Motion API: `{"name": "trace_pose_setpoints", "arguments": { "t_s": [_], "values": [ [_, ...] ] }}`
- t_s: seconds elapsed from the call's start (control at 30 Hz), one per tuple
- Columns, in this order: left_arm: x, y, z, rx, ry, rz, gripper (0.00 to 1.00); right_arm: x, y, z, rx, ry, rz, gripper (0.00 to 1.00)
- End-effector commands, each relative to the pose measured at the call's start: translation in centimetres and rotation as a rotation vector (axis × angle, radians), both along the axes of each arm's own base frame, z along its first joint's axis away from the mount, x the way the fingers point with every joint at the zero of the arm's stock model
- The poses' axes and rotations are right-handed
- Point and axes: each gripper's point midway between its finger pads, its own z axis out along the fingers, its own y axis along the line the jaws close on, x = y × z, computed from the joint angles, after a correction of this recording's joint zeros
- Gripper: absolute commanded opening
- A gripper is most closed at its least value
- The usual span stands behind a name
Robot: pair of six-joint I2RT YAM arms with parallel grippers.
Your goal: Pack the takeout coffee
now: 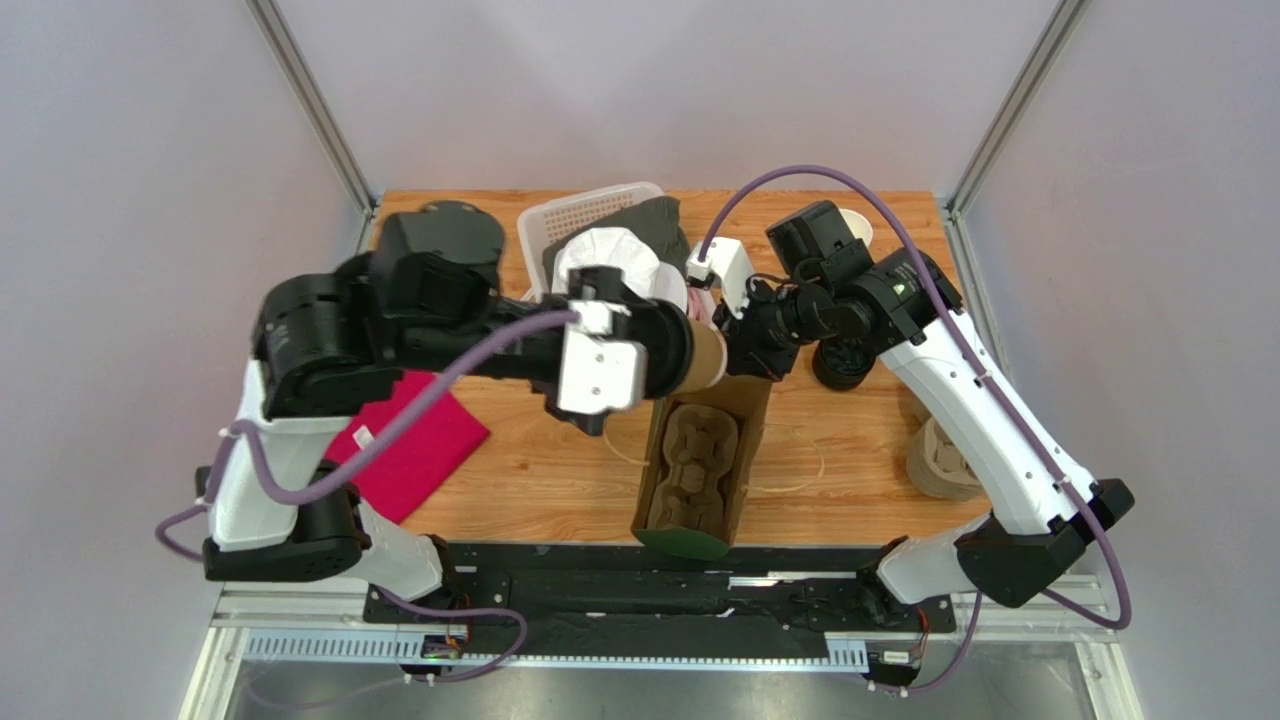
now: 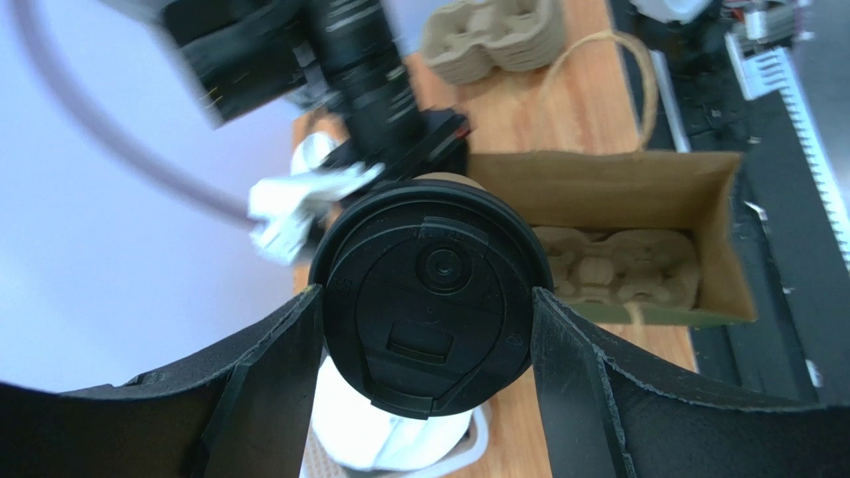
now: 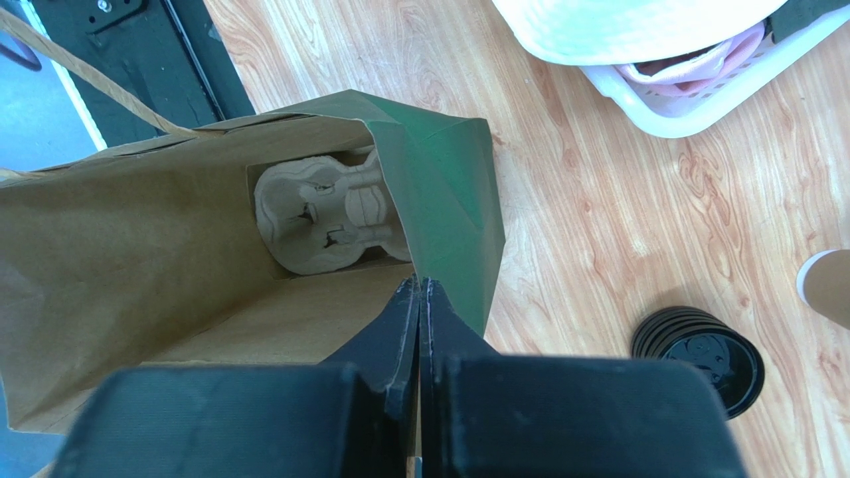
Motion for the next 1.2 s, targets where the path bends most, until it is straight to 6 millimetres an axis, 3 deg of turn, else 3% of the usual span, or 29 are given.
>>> {"name": "trace_pose_setpoints", "arguments": {
  "t_s": [0.0, 0.13, 0.2, 0.27, 0.3, 0.5, 0.57, 0.6, 0.67, 0.7, 0.8, 0.9, 0.93, 1.03, 1.13, 1.17],
  "values": [
    [-1.5, -1.7, -5.0, 0.216, 0.015, -0.013, 0.40, 1.3, 0.9, 2.5, 0.074, -0.059, -0.040, 0.00],
    [-2.6, -3.5, -9.5, 0.355, 0.080, -0.030, 0.40, 1.3, 0.8, 2.7, 0.080, -0.063, -0.056, 0.00],
    [-2.3, -3.9, -12.6, 0.447, 0.106, -0.007, 0.39, 1.0, 0.8, 2.7, 0.088, -0.056, -0.051, 0.00],
    [-1.8, -4.2, -13.9, 0.464, 0.093, 0.009, 0.39, 0.7, 0.8, 2.7, 0.094, -0.051, -0.045, 0.00],
    [-1.4, -4.1, -15.7, 0.514, 0.081, 0.017, 0.39, 0.4, 0.9, 2.7, 0.102, -0.047, -0.035, 0.00],
    [-0.1, -4.9, -20.2, 0.586, 0.036, 0.038, 0.38, -0.7, 1.1, 2.2, 0.121, -0.010, 0.004, 0.00],
    [0.2, -5.5, -20.6, 0.561, 0.015, 0.031, 0.38, -1.2, 1.0, 1.9, 0.119, 0.004, 0.011, 0.00],
    [0.3, -5.2, -22.1, 0.591, 0.013, 0.032, 0.38, -1.5, 1.0, 1.8, 0.125, 0.015, 0.020, 0.00],
    [0.6, -5.5, -22.3, 0.563, -0.007, 0.028, 0.38, -2.1, 0.8, 1.3, 0.123, 0.030, 0.030, 0.00],
    [0.7, -5.1, -23.5, 0.584, 0.000, 0.028, 0.38, -2.5, 0.7, 1.2, 0.123, 0.041, 0.034, 0.00],
    [1.3, -4.7, -24.3, 0.568, 0.016, 0.042, 0.38, -3.9, 0.1, 0.5, 0.116, 0.077, 0.050, 0.00],
    [1.6, -4.2, -23.5, 0.506, 0.047, 0.056, 0.38, -5.7, -1.1, -0.7, 0.092, 0.109, 0.056, 0.00],
    [1.6, -4.1, -22.4, 0.456, 0.043, 0.057, 0.38, -6.1, -1.6, -1.1, 0.079, 0.110, 0.062, 0.00],
    [1.1, -3.9, -21.4, 0.385, 0.037, 0.040, 0.38, -6.6, -2.8, -2.4, 0.041, 0.106, 0.042, 0.01],
    [0.6, -3.6, -21.5, 0.376, 0.050, 0.024, 0.38, -7.5, -3.0, -2.6, 0.049, 0.128, 0.049, 0.08],
    [0.5, -3.7, -21.5, 0.371, 0.052, 0.021, 0.38, -7.7, -3.0, -2.7, 0.053, 0.134, 0.055, 0.15]
  ]
}}
